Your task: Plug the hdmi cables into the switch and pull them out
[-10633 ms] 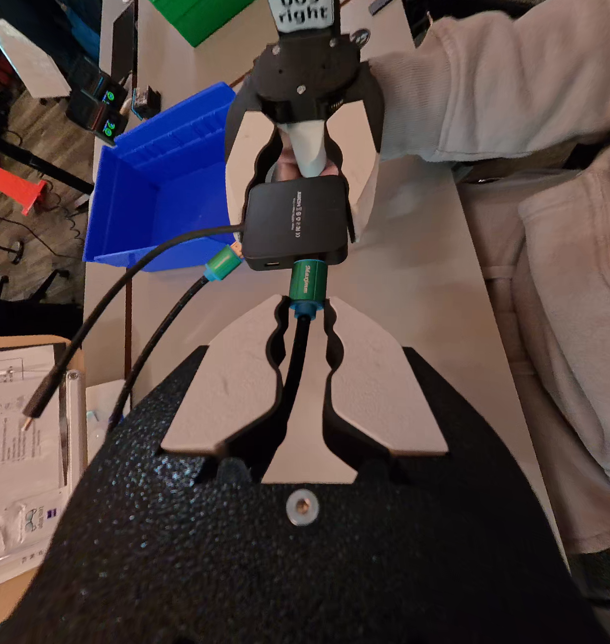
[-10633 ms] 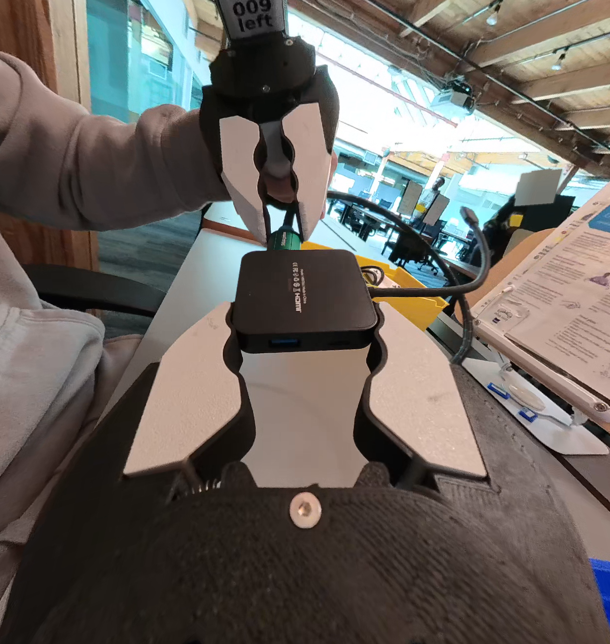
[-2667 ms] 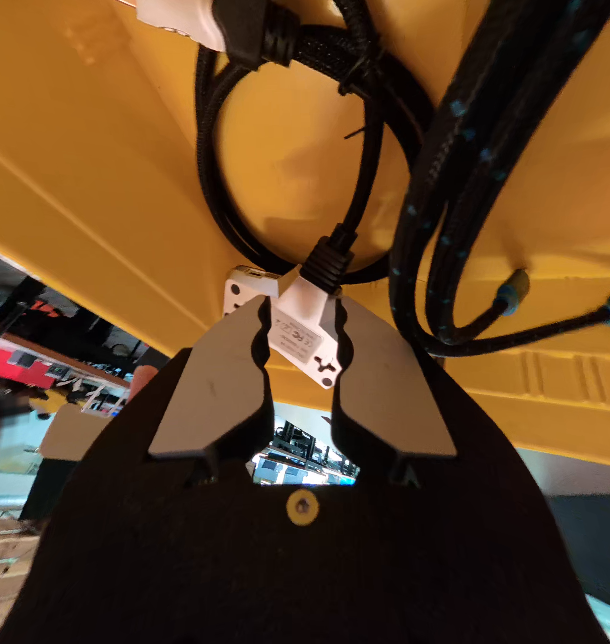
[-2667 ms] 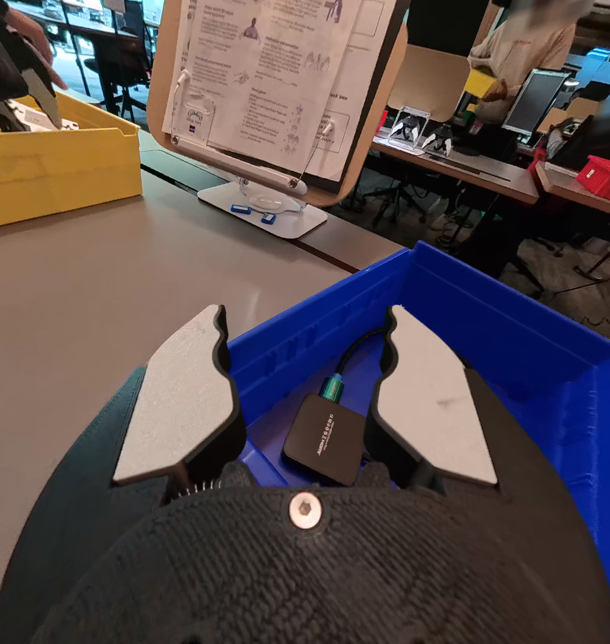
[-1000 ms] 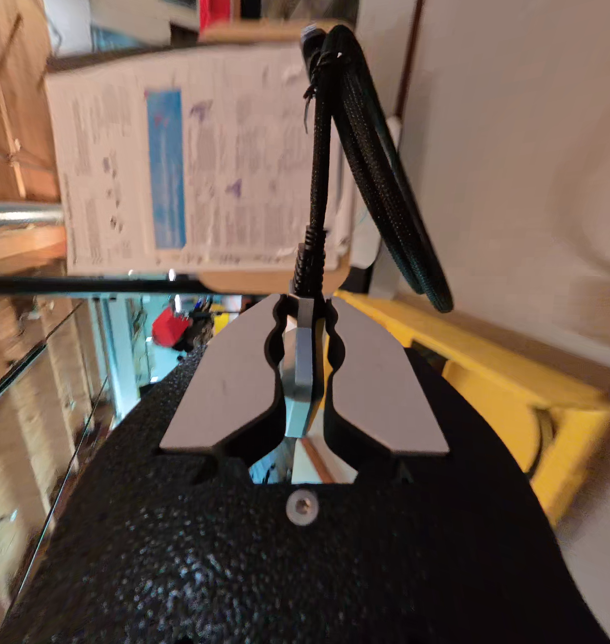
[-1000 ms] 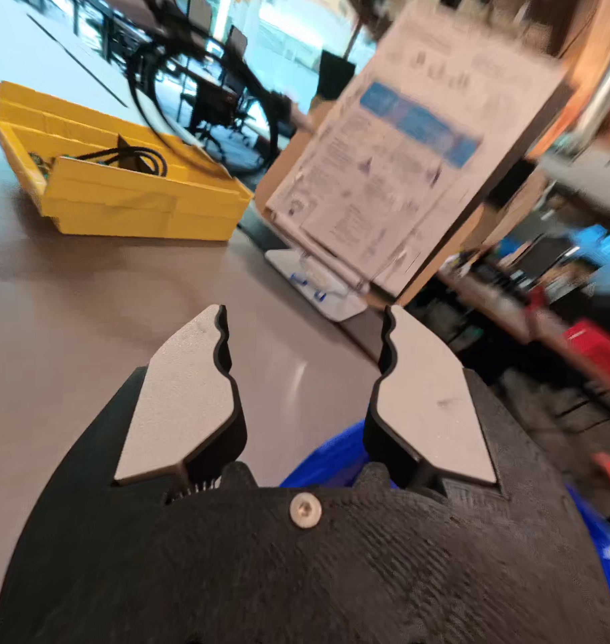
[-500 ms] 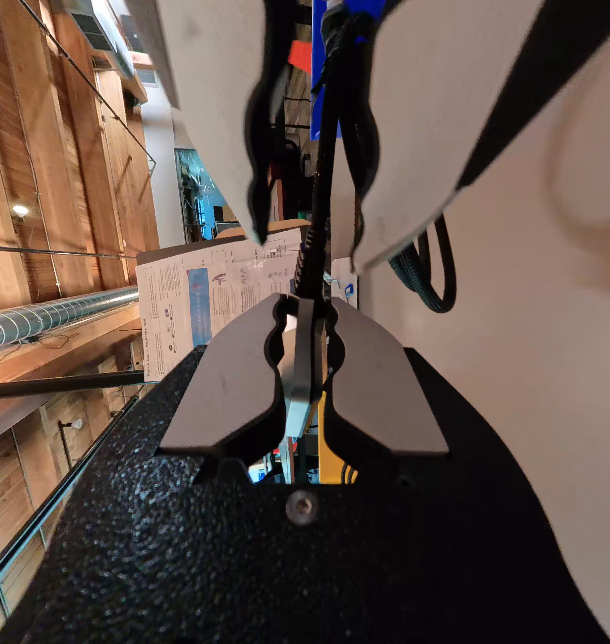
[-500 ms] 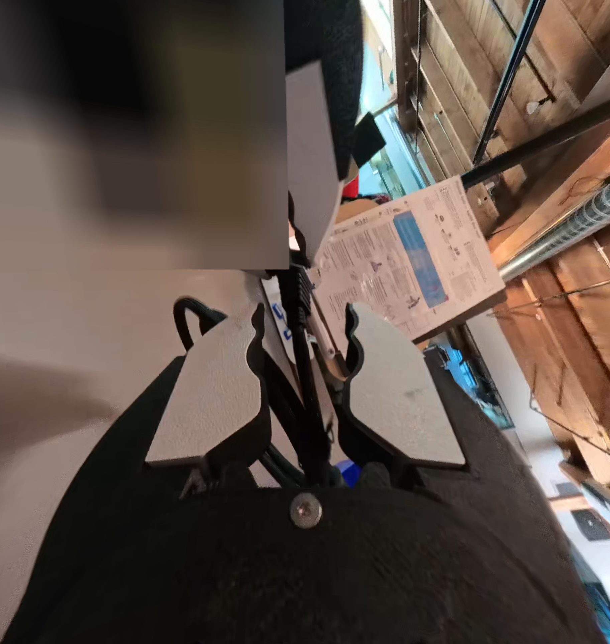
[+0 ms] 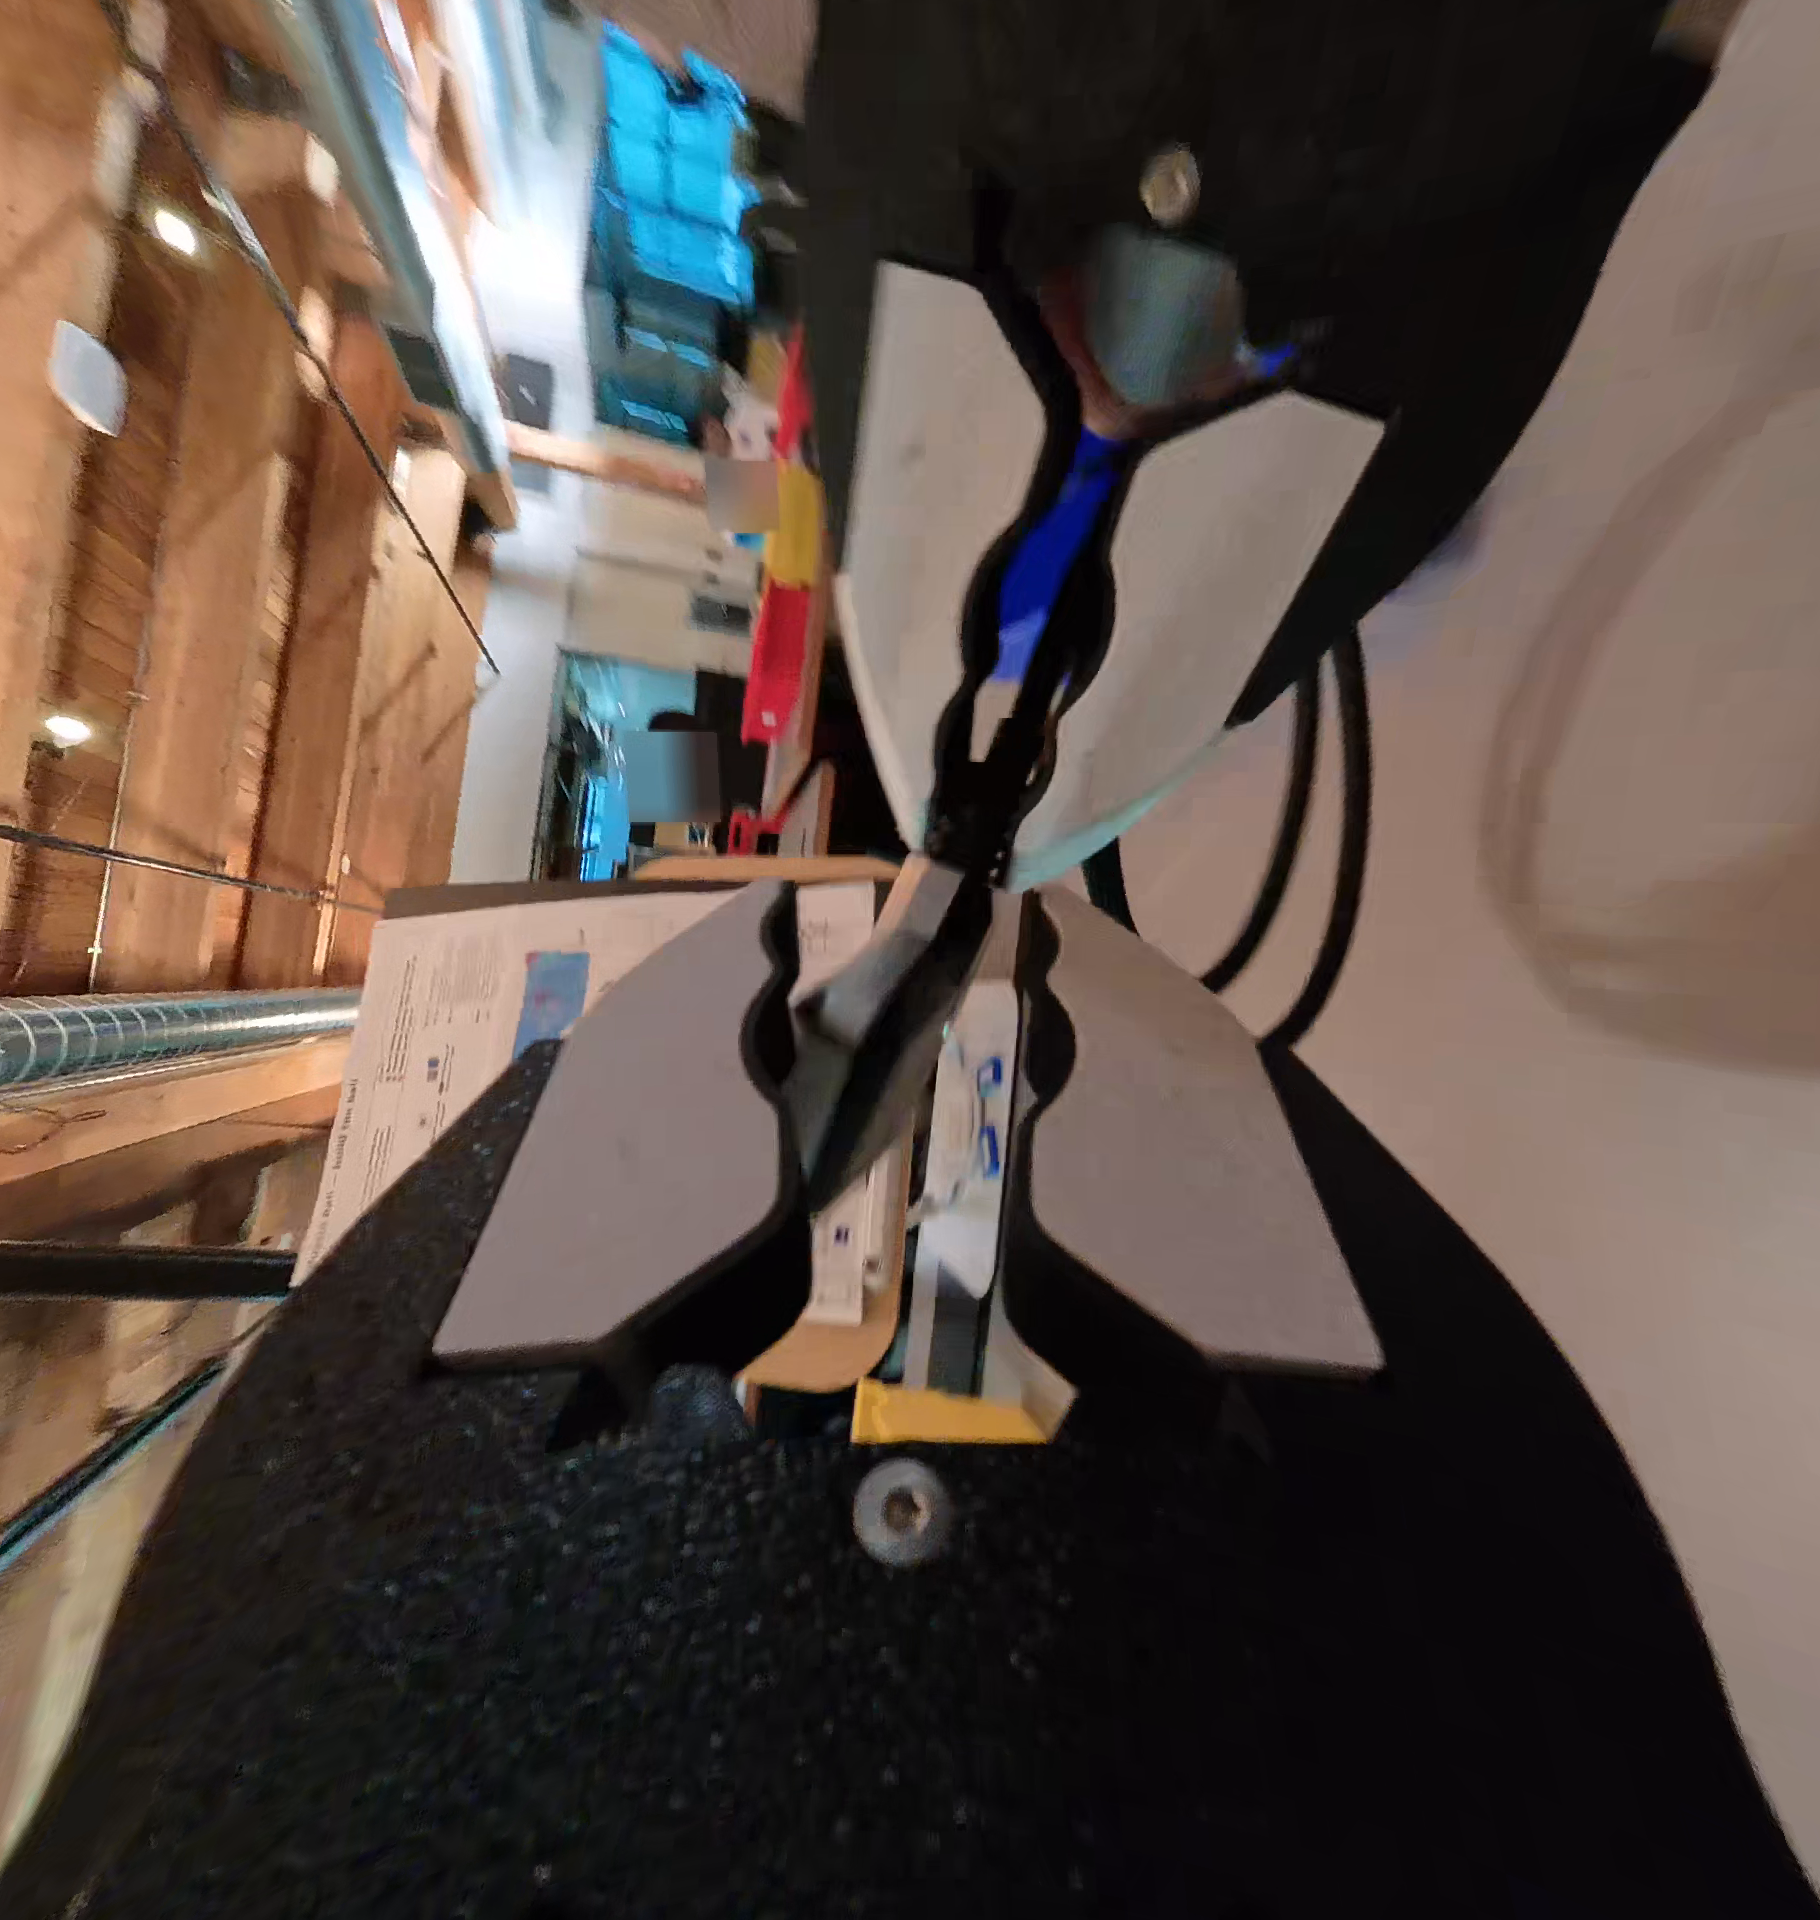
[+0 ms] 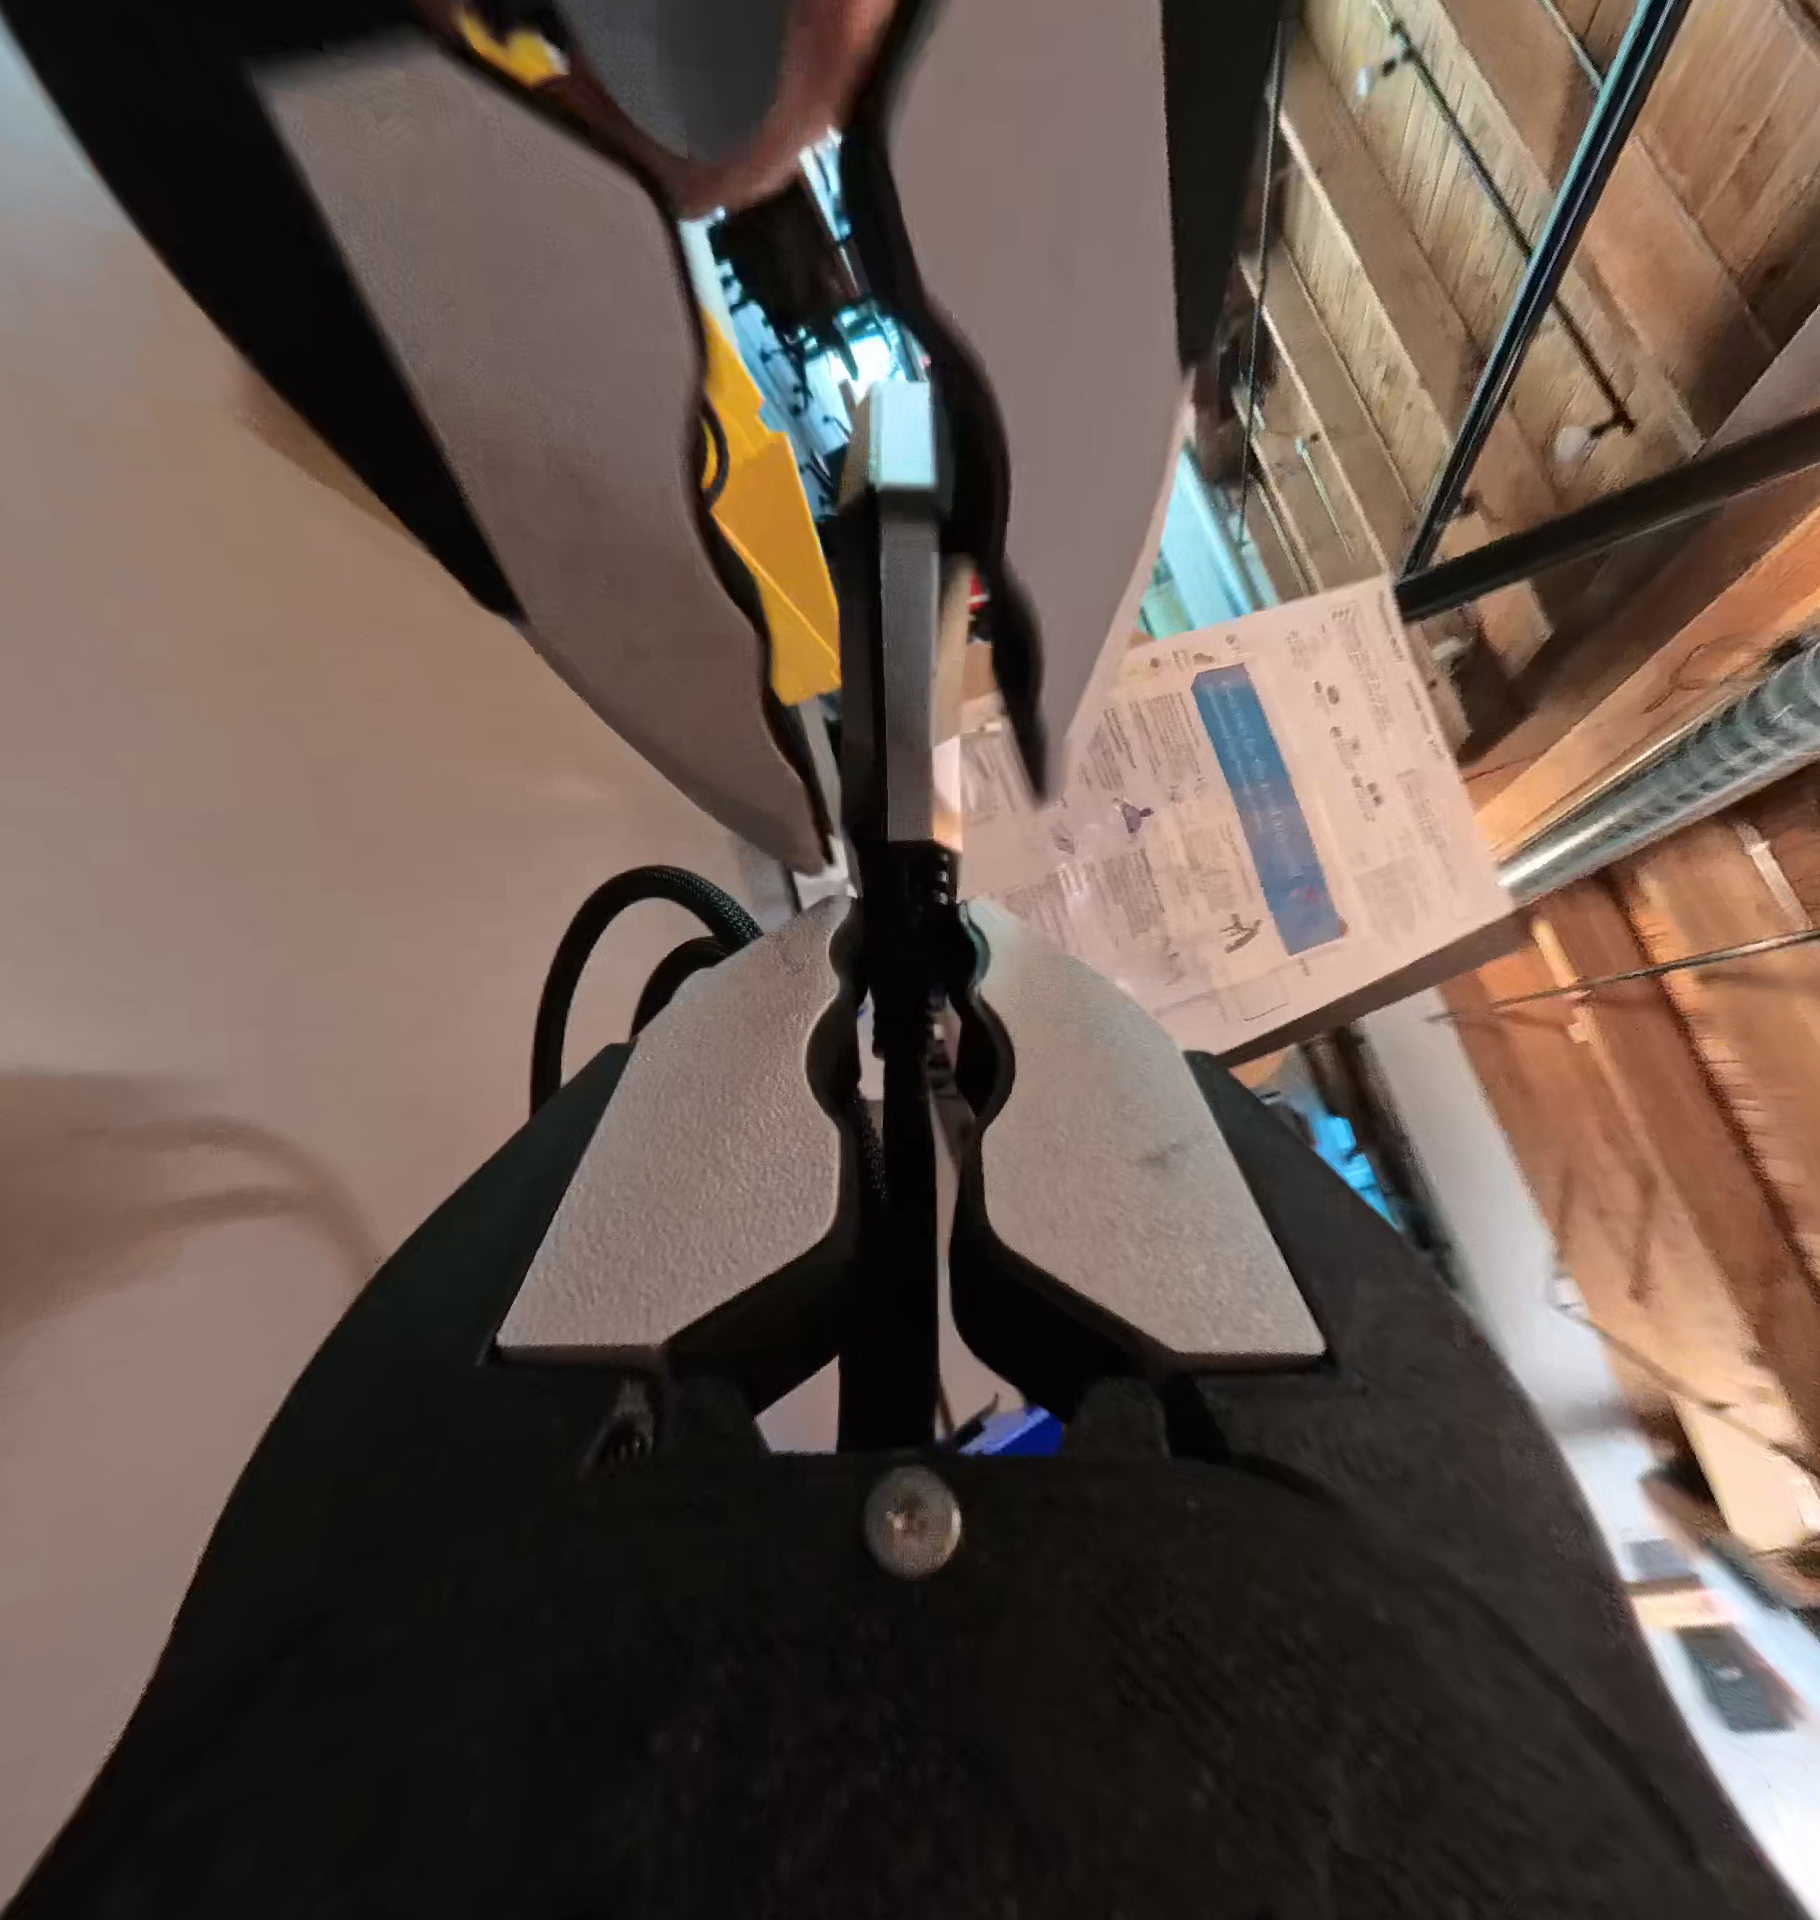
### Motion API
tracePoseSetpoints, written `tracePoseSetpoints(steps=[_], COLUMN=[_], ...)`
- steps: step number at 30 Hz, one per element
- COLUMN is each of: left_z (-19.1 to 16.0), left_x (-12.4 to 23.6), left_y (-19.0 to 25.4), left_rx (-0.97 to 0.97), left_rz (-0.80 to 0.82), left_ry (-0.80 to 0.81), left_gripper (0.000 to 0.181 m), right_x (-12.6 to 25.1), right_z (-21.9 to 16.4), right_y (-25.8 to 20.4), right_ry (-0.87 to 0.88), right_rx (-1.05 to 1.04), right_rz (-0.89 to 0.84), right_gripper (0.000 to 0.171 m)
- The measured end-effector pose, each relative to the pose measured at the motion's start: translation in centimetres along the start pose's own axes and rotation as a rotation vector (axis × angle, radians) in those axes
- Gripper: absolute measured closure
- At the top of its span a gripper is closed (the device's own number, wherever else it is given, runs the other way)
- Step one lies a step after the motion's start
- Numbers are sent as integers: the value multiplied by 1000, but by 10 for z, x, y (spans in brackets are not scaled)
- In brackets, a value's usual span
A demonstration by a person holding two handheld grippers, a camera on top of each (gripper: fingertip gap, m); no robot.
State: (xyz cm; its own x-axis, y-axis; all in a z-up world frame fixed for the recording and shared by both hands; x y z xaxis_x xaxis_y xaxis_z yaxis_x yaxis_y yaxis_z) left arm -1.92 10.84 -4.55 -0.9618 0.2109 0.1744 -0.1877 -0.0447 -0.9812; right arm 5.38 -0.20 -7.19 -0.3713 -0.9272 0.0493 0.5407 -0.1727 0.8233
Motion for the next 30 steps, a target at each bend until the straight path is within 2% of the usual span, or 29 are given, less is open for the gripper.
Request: tracePoseSetpoints(steps=[1,3,5,7,9,11,13,15,17,22,27,28,30], left_z=[-2,-10,-22,-36,-46,-50,-50,-49,-50,-62,-74,-76,-82], left_x=[8,25,36,36,35,33,27,21,17,4,-7,-9,-13], left_y=[-4,-14,-19,-18,-17,-16,-12,-8,-3,9,25,28,35], left_rx=[53,188,349,511,620,669,716,725,757,1063,1522,1624,1815], left_rz=[29,42,-2,-103,-191,-291,-448,-519,-570,-741,-812,-820,-832], left_ry=[55,184,300,371,425,504,546,553,559,536,521,513,506], left_gripper=[134,124,121,114,113,129,129,134,158,160,159,159,160], right_x=[2,9,18,25,29,29,24,18,12,5,2,2,2], right_z=[-3,-10,-15,-18,-19,-19,-18,-17,-17,-26,-29,-29,-25], right_y=[5,16,29,37,37,29,22,19,14,7,1,0,2], right_ry=[2,39,97,159,198,209,213,218,225,246,228,211,198], right_rx=[-53,-206,-395,-586,-686,-686,-723,-773,-811,-850,-751,-704,-638], right_rz=[-1,52,132,263,449,590,659,714,761,798,709,670,548], right_gripper=[157,157,157,157,157,157,157,157,157,157,150,146,123])
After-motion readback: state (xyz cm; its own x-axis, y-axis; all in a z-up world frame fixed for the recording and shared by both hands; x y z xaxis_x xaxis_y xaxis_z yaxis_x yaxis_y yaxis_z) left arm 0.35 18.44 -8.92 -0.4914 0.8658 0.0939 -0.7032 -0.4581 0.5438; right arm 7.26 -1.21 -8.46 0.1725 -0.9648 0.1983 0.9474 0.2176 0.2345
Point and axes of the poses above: each gripper's, where its closed fingertips meet, x back along the fingers, z out of its top, y = z × x across the jaws, the point moved 10 cm from there along x, back along the fingers, and after that the axes turned 9 degrees about -x, right-handed, at the moved point
